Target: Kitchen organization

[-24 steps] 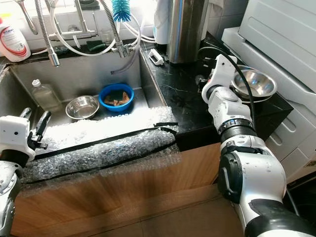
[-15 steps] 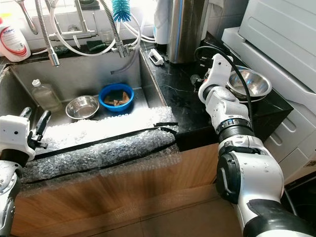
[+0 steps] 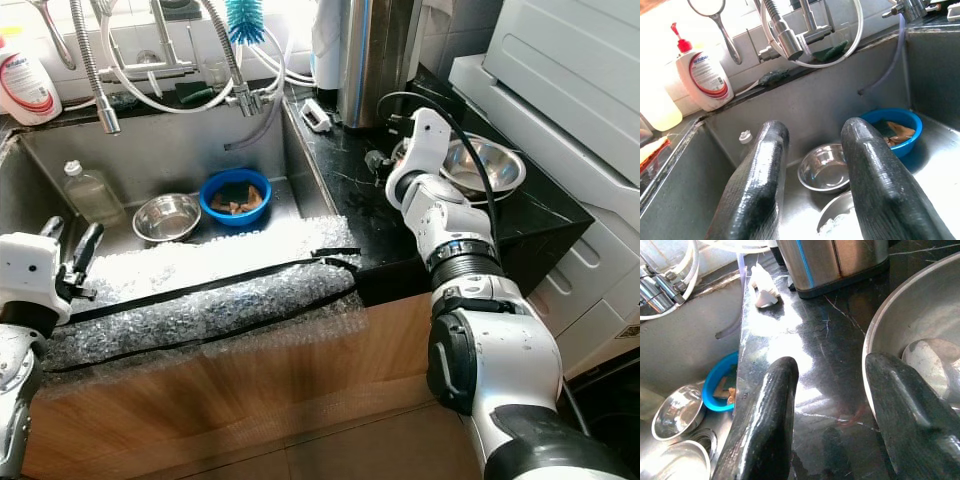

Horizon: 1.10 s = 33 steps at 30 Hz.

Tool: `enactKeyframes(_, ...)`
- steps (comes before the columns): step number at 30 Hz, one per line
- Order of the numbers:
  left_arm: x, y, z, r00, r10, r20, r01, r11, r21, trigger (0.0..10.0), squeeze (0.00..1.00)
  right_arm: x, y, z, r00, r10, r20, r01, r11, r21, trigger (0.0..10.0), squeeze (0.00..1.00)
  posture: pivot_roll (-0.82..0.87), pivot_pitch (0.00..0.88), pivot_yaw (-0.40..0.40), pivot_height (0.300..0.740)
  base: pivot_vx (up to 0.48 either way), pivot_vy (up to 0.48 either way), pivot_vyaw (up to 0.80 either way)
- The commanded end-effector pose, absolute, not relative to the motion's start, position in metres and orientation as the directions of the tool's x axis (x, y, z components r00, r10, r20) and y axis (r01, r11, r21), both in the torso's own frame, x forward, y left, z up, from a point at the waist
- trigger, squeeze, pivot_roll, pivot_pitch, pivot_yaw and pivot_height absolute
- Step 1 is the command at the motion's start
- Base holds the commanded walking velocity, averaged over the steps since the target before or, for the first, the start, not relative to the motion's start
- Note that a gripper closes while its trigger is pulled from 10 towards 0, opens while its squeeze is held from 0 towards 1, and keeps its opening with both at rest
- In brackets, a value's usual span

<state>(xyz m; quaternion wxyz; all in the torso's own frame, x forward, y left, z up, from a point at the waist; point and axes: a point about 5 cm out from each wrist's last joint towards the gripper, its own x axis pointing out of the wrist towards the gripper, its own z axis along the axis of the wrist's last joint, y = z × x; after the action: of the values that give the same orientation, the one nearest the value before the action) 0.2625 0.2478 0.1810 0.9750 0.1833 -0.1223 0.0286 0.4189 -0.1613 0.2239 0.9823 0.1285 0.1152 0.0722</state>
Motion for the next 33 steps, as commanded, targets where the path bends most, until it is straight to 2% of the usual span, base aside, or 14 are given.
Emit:
enactKeyframes(1, 0.264, 0.247, 0.186, 0.966, 0.005, 0.259, -0.099, 0.930, 0.353, 10.0, 0.00, 0.419, -0.156, 0.228, 0.961, 0.193, -0.197, -0.136, 0.953, 0.270, 10.0, 0.00, 0.04, 0.082, 0.003, 0.740, 0.000, 0.000, 0.00)
enactKeyframes(12, 0.264, 0.247, 0.186, 0.966, 0.005, 0.259, -0.099, 0.930, 0.353, 10.0, 0.00, 0.419, -0.156, 0.229, 0.961, 0.194, -0.198, -0.137, 0.953, 0.270, 10.0, 0.00, 0.04, 0.082, 0.003, 0.740, 0.000, 0.000, 0.00)
enactKeyframes(14, 0.265, 0.248, 0.186, 0.965, 0.008, 0.263, -0.104, 0.930, 0.352, 10.0, 0.00, 0.410, -0.135, 0.219, 0.930, 0.301, -0.211, -0.238, 0.930, 0.279, 10.0, 0.00, 0.03, 0.078, 0.000, 0.740, 0.000, 0.000, 0.00)
enactKeyframes(16, 0.265, 0.248, 0.187, 0.964, 0.009, 0.266, -0.106, 0.930, 0.352, 10.0, 0.00, 0.405, -0.125, 0.216, 0.912, 0.350, -0.215, -0.283, 0.915, 0.288, 10.0, 0.00, 0.04, 0.079, -0.001, 0.740, 0.000, 0.000, 0.00)
enactKeyframes(24, 0.266, 0.248, 0.187, 0.964, 0.009, 0.267, -0.107, 0.930, 0.353, 10.0, 0.00, 0.401, -0.119, 0.220, 0.906, 0.374, -0.197, -0.309, 0.903, 0.298, 10.0, 0.00, 0.03, 0.081, 0.000, 0.740, 0.000, 0.000, 0.00)
enactKeyframes(33, 0.267, 0.248, 0.188, 0.963, 0.009, 0.271, -0.108, 0.930, 0.351, 10.0, 0.00, 0.392, -0.123, 0.230, 0.913, 0.368, -0.173, -0.309, 0.905, 0.292, 10.0, 0.00, 0.03, 0.079, -0.001, 0.740, 0.000, 0.000, 0.00)
